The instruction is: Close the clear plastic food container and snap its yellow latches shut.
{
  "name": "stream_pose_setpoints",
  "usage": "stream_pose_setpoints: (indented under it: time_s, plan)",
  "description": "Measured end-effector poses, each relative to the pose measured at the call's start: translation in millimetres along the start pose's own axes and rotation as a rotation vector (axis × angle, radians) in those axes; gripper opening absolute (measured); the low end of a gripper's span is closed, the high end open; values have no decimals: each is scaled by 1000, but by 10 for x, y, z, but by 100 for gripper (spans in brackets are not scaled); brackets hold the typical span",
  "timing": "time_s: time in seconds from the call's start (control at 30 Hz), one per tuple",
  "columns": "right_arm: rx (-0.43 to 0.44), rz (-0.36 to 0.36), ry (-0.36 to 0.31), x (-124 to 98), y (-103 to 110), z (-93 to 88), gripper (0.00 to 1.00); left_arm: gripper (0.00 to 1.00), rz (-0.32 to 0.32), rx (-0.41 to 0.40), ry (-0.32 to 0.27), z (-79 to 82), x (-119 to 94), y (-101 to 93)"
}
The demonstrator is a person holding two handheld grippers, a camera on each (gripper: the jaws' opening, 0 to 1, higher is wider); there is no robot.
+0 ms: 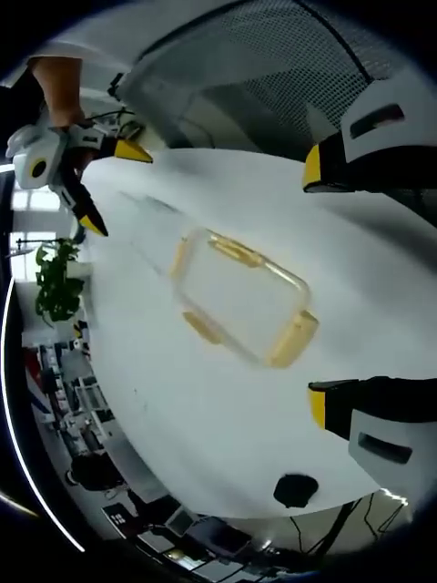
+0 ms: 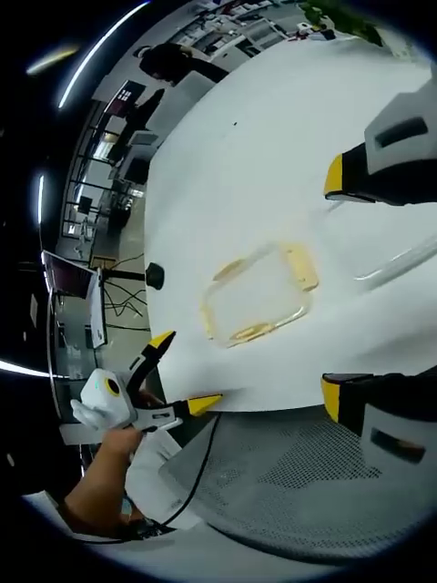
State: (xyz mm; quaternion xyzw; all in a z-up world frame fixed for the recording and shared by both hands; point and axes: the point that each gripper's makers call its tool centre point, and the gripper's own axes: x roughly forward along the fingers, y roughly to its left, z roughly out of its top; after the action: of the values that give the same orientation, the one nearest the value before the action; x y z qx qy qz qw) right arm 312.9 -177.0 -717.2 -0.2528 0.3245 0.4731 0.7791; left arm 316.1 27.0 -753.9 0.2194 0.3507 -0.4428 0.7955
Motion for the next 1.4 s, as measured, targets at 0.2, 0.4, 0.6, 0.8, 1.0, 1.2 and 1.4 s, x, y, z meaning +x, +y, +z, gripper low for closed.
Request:
stream_pose_setpoints:
  time_s: [0.2,0.4,0.6,0.8,1.0,1.2,1.4]
  plan:
    - [-40,31,19,53,-23,44,74,82,-6,54,18,23,30,86]
    - [-99,53,41,115,-36,94,73,82,-15,86,27,72,68,155]
    - [-137,67,54,199,-45,153,72,81,-33,132,50,68,110,203]
    - [-176,88,83,285,-45,158,72,79,-51,166,72,48,125,247]
    - [-198,119,115,393,-54,139,73,78,-68,198,104,13,168,293]
    - [-244,134,157,503,-98,127,73,76,-82,260,146,-1,224,340]
    - [-267,150,169,596,-122,154,72,75,-92,297,170,2,258,407]
